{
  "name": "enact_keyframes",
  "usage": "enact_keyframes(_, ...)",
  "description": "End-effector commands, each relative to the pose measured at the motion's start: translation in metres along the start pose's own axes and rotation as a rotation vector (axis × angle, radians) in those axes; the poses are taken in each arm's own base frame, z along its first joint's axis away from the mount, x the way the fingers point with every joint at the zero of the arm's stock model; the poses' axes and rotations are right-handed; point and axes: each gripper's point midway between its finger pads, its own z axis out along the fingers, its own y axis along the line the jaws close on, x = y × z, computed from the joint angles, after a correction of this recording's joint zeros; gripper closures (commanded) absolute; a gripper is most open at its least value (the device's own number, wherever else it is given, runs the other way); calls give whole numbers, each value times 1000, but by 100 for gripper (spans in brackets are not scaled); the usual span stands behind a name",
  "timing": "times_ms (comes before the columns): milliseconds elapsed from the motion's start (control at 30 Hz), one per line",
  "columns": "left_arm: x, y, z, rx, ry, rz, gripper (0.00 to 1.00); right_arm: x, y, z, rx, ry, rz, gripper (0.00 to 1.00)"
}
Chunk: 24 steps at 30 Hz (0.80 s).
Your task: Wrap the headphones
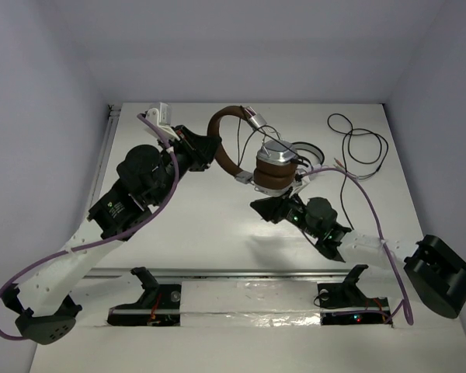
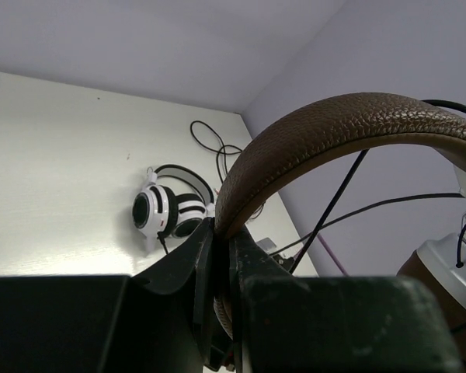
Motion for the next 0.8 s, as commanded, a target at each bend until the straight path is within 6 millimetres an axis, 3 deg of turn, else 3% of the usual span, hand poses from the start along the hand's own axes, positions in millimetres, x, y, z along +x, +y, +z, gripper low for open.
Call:
enact_keyframes(0, -52, -30, -6, 81, -155, -76, 100, -18, 9, -2, -33, -76, 7, 66)
enact_keyframes(33, -53, -28, -6, 72, -158, -77, 100, -18, 8, -2, -31, -74, 9, 68)
enact_keyframes(100, -55, -21, -2, 39, -171, -82, 100, -15, 7, -3, -26, -66, 23, 84)
enact_keyframes(167, -55, -16, 0, 16, -189, -92, 100, -10, 5, -3, -19, -48, 38, 91)
enact_keyframes(267, -52, 8, 10, -81, -231, -115, 100, 1, 4, 0, 3, -4, 44, 100)
enact_keyframes(300, -53, 13, 14, -98, -253, -127, 100, 0, 6, 3, 2, -5, 42, 100)
enact_keyframes(333, -47, 32, 23, -159, -262, -122, 100, 10, 12, 4, -7, 27, 43, 100)
enact_keyframes(500, -33, 84, 44, -299, -307, -168, 100, 47, 22, 13, 56, 114, 45, 100)
enact_keyframes(567, -33, 93, 48, -324, -327, -180, 100, 62, 38, 16, 42, 152, 42, 100)
enact_keyframes(633, -30, 105, 53, -363, -340, -181, 100, 79, 35, 19, 77, 187, 40, 100)
enact_keyframes(767, -14, 132, 59, -467, -340, -136, 100, 95, 58, 20, 61, 222, 59, 100)
